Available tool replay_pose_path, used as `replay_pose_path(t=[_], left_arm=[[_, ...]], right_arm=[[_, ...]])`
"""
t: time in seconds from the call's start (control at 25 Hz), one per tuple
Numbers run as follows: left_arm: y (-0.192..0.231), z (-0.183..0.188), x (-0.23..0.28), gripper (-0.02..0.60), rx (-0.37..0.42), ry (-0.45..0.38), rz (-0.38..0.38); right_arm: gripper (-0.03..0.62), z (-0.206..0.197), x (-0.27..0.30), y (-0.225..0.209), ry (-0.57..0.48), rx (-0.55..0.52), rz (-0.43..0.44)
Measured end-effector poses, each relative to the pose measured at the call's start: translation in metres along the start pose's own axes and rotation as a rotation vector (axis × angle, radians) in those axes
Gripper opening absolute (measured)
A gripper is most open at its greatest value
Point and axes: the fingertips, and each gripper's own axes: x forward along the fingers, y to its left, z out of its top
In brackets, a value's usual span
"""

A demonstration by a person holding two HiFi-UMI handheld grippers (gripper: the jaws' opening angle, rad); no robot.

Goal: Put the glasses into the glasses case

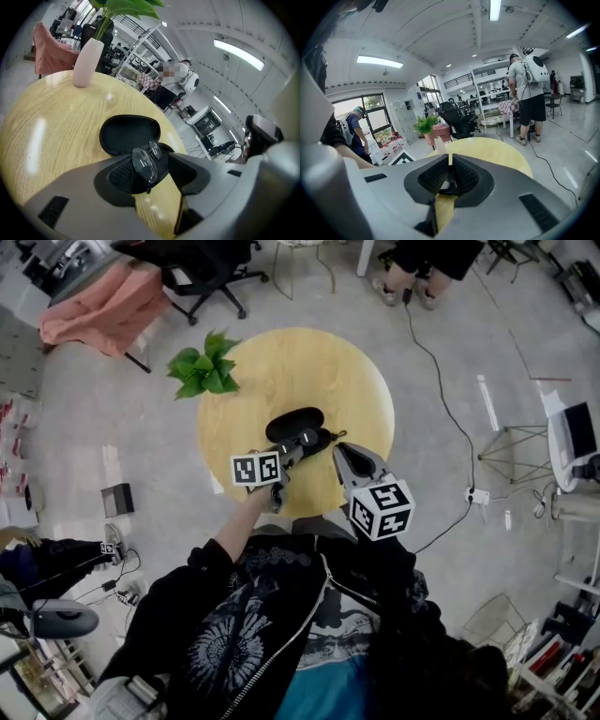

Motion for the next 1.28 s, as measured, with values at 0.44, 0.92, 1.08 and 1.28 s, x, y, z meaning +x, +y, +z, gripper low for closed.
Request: replay_pose_path(t=[0.44,0.92,1.08,1.28], left_arm=[[0.006,-0.006,-0.001,0.37,0.165,0.077,0.096],[-0.013,0.004,-0.02,0.362,0.233,0.036,0.028],[-0.033,0.017,-0.038,0.31,0.306,-0.015,-0.02],[-0.064,0.028,-0.068,0.298,0.412,-0.073,-0.102]], right_arm=[[0.049,0.003,0.008,0.004,0.007,-0.003,0.008],[0.049,0.003,0.01,0.016,0.003,-0.016,0.02],[0.049,0.003,0.011,0.025,-0.002,-0.021,0.025],[0.049,0.004,0.011,0.037,-0.015,-0.022,0.03]])
